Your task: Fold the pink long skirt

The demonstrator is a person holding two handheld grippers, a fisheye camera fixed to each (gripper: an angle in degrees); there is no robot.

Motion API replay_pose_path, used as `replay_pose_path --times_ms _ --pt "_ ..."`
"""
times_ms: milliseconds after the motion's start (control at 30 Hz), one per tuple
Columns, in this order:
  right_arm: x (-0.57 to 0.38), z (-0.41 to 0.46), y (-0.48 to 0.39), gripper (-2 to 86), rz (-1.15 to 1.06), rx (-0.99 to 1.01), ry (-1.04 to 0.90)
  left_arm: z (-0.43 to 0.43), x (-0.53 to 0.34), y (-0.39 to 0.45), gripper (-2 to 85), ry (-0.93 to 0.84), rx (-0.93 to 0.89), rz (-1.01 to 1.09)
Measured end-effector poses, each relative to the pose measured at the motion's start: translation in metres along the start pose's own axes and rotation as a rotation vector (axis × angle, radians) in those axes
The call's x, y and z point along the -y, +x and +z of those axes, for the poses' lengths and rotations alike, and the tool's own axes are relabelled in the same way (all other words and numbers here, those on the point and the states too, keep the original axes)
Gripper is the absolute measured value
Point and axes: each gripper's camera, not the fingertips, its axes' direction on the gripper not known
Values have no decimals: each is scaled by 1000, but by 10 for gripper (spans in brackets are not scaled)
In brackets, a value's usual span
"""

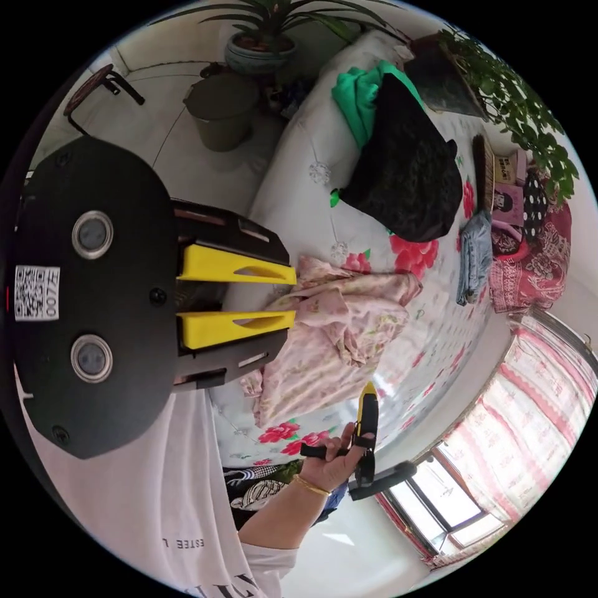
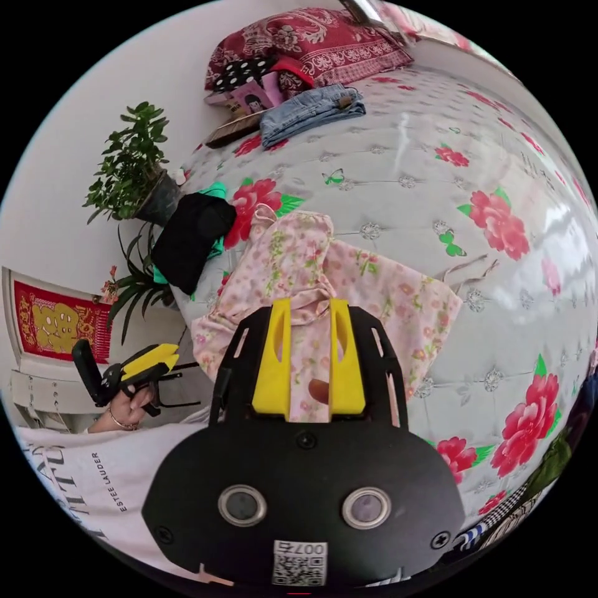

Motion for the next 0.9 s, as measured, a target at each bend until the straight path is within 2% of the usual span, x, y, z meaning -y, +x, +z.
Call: replay_pose_path --times_ms 167,267,333,500,667,800,900 --pt "38 51 7 42 8 -4 -120 40 22 19 103 -72 63 59" --pt "52 71 7 23 10 -41 -199 61 19 15 32 -131 136 13" --pt "60 60 -6 12 -63 10 -123 55 15 10 -1 -107 118 -25" --pt "114 35 -55 16 -241 261 20 45 5 -1 -5 -48 133 -156" --pt "141 37 -59 71 -332 378 -61 38 -11 -6 15 -5 166 -326" --pt "113 10 -7 75 -331 247 21 22 -32 7 28 16 258 -342" --pt "77 -16 86 74 -213 54 22 19 -38 41 34 0 308 -176"
